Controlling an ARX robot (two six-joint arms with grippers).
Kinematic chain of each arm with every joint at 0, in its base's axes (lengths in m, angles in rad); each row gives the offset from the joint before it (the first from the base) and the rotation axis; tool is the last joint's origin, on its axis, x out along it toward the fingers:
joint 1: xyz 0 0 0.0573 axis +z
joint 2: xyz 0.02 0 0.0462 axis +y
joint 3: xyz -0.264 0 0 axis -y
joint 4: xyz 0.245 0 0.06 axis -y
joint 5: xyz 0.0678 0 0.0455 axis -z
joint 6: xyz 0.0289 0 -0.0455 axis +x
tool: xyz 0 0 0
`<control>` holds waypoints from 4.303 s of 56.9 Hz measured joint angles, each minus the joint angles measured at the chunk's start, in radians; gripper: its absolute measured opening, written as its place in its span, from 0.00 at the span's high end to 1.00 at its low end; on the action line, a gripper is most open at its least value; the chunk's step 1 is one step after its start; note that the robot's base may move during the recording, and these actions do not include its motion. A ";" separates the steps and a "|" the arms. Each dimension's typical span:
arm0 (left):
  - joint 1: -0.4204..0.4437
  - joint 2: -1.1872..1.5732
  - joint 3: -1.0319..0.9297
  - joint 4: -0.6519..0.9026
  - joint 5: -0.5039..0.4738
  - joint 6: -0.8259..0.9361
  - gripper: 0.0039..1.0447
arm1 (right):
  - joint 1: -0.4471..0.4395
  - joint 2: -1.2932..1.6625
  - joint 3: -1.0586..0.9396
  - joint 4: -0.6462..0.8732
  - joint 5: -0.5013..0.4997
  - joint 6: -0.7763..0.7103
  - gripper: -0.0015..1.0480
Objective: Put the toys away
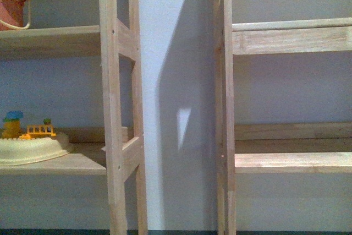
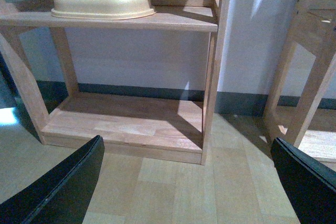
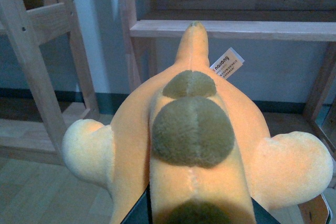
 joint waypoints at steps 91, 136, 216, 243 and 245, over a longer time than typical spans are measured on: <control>0.000 0.000 0.000 0.000 0.000 0.000 0.06 | 0.142 0.500 0.722 0.174 0.457 -0.277 0.90; 0.000 0.000 0.000 0.000 0.000 0.000 0.06 | -0.214 1.072 1.473 0.055 -0.113 -0.007 0.90; 0.000 0.000 0.000 0.000 0.000 0.000 0.06 | 0.000 1.662 1.941 0.074 -0.148 0.290 0.90; 0.000 0.000 0.000 0.000 0.000 0.000 0.06 | 0.016 1.680 1.945 0.082 -0.150 0.286 0.85; 0.000 0.000 0.000 0.000 0.000 0.000 0.06 | 0.014 1.680 1.945 0.080 -0.150 0.286 0.80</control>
